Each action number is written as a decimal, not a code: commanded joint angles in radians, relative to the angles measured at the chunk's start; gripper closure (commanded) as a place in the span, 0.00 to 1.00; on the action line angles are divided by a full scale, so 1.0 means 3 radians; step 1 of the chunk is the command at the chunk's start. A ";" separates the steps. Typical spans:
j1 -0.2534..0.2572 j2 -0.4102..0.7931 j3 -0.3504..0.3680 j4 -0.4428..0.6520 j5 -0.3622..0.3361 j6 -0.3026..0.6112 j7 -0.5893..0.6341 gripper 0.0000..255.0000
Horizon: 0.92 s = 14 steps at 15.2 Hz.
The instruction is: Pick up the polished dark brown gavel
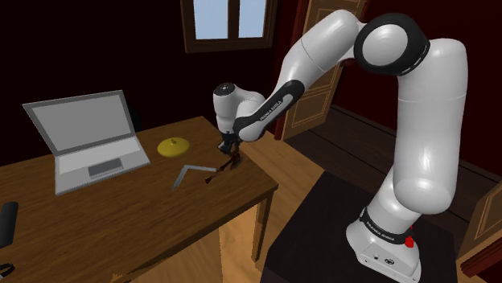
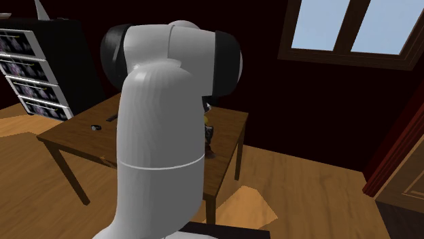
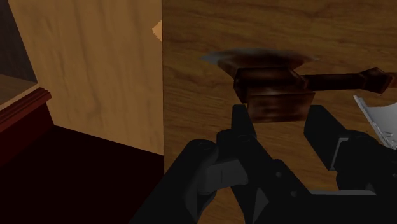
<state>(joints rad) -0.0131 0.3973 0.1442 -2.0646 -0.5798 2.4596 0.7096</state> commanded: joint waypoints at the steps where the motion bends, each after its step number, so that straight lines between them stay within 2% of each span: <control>1: -0.0006 -0.0057 0.0022 0.0005 0.0042 -0.0059 -0.0038 1.00; 14: -0.0063 -0.0433 0.0126 0.0056 0.0310 -0.0439 -0.0320 1.00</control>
<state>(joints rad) -0.0314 0.2746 0.1801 -2.0495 -0.4921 2.3365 0.6190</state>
